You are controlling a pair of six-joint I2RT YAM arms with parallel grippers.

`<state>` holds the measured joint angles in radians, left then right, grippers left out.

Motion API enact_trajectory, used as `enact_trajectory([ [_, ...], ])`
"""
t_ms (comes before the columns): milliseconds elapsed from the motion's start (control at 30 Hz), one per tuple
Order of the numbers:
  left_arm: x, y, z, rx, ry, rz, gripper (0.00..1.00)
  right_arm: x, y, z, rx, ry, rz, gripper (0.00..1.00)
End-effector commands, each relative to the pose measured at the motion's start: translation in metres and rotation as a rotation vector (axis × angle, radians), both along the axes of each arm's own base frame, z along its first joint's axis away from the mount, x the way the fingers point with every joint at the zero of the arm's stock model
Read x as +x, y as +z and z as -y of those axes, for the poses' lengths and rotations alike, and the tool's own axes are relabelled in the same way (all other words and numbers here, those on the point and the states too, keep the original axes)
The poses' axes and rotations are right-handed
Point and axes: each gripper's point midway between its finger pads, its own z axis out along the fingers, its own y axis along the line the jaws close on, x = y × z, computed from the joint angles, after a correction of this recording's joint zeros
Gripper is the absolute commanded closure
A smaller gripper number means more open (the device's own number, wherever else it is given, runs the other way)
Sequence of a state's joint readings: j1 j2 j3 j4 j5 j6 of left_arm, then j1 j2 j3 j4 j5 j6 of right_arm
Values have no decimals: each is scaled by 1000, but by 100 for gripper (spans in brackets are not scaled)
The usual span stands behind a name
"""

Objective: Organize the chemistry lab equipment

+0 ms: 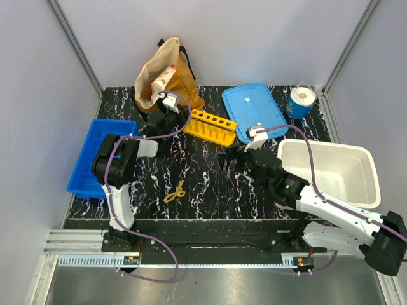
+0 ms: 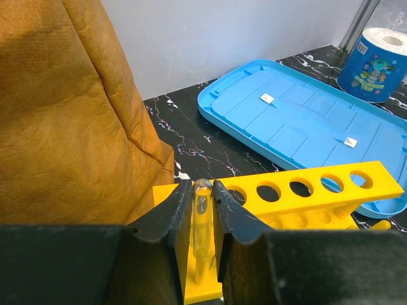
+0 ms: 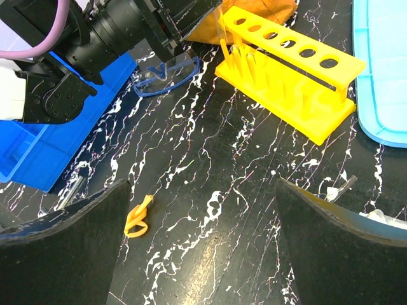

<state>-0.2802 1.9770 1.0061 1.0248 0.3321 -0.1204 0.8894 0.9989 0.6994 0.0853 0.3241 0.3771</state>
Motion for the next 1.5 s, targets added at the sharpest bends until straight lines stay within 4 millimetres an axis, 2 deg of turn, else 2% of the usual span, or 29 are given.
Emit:
enact_trajectory([
  [0,4,23,-1,2,-7,67,78,6,38,1,69,-23,77,0],
  [367,5,23,1,7,-13,64,76,5,37,-1,73,-14,69,0],
  [567,-1,24,0,0,-16,56,68,4,36,-1,67,-12,56,0],
  [700,-9,40,-1,-8,-22,75,64,3,36,-3,68,-6,39,0],
  [800,-17,67,-3,-4,-30,104,62,1,35,-4,71,-3,14,0],
  [900,-32,93,-5,22,-43,110,57,1,32,0,43,-21,-23,0],
  [1000,-52,120,-14,54,-32,93,41,-1,28,5,5,-39,-62,1],
  [1033,-65,135,-19,60,-29,99,32,-1,27,6,-6,-42,-77,0],
  [1067,-71,130,-21,83,-27,65,13,-2,25,7,-17,-44,-90,0],
  [1100,-84,144,-27,91,-15,72,1,-4,24,7,-25,-41,-103,0],
  [1233,-130,168,-50,118,39,48,1,-10,12,6,-52,-27,-162,0],
  [1333,-159,181,-70,-13,136,-57,1,-13,-1,5,-60,-34,-223,2],
  [1433,-183,163,-78,-43,172,-283,1,-15,-18,1,-80,-34,-292,5],
  [1467,-191,148,-79,-19,170,-372,1,-16,-26,-3,-97,-23,-315,7],
])
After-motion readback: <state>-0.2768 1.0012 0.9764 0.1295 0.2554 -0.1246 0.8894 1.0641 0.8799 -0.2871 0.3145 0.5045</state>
